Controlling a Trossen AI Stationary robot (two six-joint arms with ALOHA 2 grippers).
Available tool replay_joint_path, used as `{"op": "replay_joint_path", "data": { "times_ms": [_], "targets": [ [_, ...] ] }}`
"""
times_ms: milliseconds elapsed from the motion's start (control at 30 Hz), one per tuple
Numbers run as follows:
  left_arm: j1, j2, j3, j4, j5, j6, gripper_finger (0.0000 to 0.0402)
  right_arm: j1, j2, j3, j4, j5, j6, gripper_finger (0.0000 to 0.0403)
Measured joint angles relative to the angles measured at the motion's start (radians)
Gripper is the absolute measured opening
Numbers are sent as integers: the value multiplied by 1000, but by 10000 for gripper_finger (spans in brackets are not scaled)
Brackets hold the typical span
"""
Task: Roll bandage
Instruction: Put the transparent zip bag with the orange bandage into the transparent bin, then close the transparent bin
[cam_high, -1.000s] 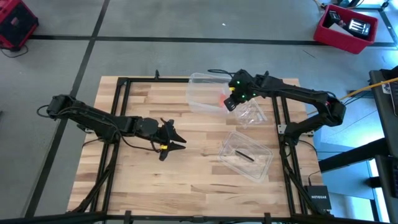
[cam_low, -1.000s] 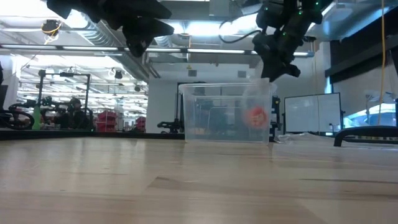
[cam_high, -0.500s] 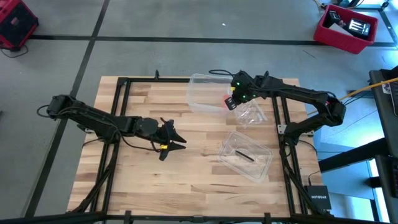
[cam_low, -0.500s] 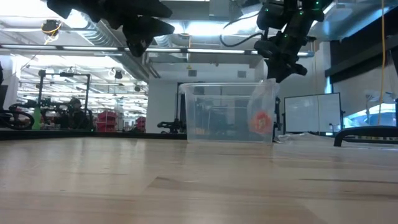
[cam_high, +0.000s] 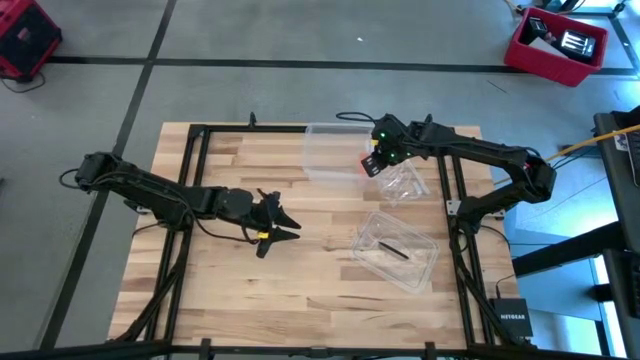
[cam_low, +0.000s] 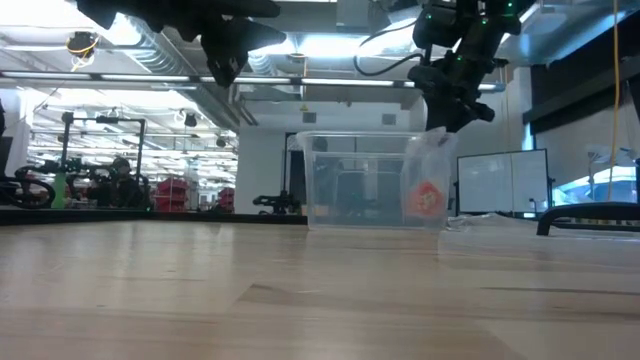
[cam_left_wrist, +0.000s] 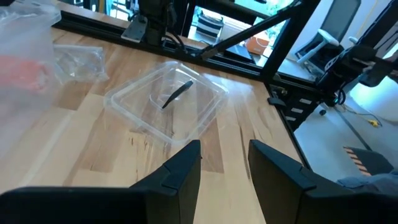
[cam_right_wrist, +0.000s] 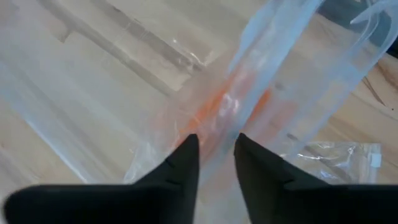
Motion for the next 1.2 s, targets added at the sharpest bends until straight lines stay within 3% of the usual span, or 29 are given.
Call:
{"op": "replay_joint_path", "data": {
  "times_ms": [267,667,900,1200],
  "targets": [
    [0,0,0,-2,0,0,127,0,-20,12,4,2,-5,169],
    [-5,0,0,-4,0,13,127,44,-43,188,-197,-10,-79,172],
    [-53,6,-2,0,-2,21,127,351,-141,169,-260,-9,-74,172],
    [-127,82,-3,-5,-68,15,127,830,-145,-85,-210,-11,176,172]
  ]
}}
